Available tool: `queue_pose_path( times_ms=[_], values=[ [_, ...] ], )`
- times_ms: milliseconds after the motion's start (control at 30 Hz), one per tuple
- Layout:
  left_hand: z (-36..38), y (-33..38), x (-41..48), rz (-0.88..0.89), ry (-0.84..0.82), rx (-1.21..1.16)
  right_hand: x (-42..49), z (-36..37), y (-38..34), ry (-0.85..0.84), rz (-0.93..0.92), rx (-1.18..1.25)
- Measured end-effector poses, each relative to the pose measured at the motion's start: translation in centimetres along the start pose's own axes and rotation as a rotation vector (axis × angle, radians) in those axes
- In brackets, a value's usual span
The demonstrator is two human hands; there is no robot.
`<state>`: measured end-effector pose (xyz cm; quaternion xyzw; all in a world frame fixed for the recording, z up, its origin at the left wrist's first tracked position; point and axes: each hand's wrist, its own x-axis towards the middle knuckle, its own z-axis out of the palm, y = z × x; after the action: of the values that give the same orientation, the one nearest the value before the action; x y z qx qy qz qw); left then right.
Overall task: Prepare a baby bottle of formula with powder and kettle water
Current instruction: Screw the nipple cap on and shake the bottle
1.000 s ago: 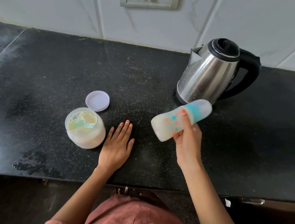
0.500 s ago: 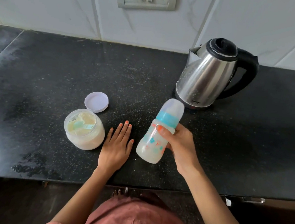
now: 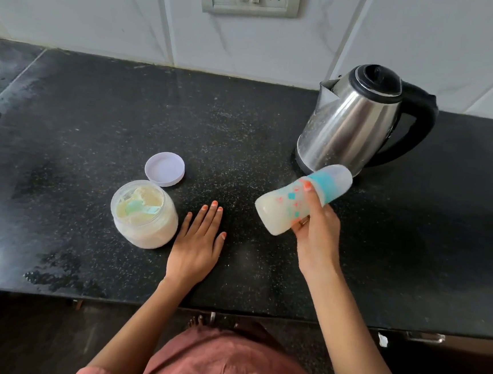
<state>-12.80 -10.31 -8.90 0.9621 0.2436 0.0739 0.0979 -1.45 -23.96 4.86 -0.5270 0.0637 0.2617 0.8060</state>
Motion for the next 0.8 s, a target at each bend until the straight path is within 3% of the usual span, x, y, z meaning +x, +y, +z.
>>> queue_pose_path(
  times_ms=[67, 200, 367, 433, 567, 700, 800],
  values=[
    [0.0, 0.0, 0.0, 0.006, 0.007, 0.000, -0.2, 0.1, 0.6, -0.033, 0.018, -0.092],
    [0.1, -0.1, -0.2, 0.021, 0.002, -0.005, -2.0, -0.2, 1.3, -0.309, 0.046, -0.450],
    [0.1, -0.1, -0.1, -0.002, -0.009, -0.010, -0.3, -0.1, 0.2, -0.013, 0.037, 0.010],
    [0.1, -0.1, 0.0, 0.001, -0.005, -0.006, -0.4, -0.1, 0.7, -0.036, 0.031, -0.095],
    [0.2, -0.1, -0.1, -0.001, -0.010, -0.019, -1.7, -0.6, 1.5, -0.258, 0.040, -0.426],
    [0.0, 0.0, -0.1, 0.000, 0.003, -0.017, -0.1, -0.1, 0.2, -0.026, 0.002, -0.044],
    [0.1, -0.1, -0.1, 0.006, 0.006, -0.009, -0.2, 0.0, 0.7, -0.026, -0.026, -0.148]
  ],
)
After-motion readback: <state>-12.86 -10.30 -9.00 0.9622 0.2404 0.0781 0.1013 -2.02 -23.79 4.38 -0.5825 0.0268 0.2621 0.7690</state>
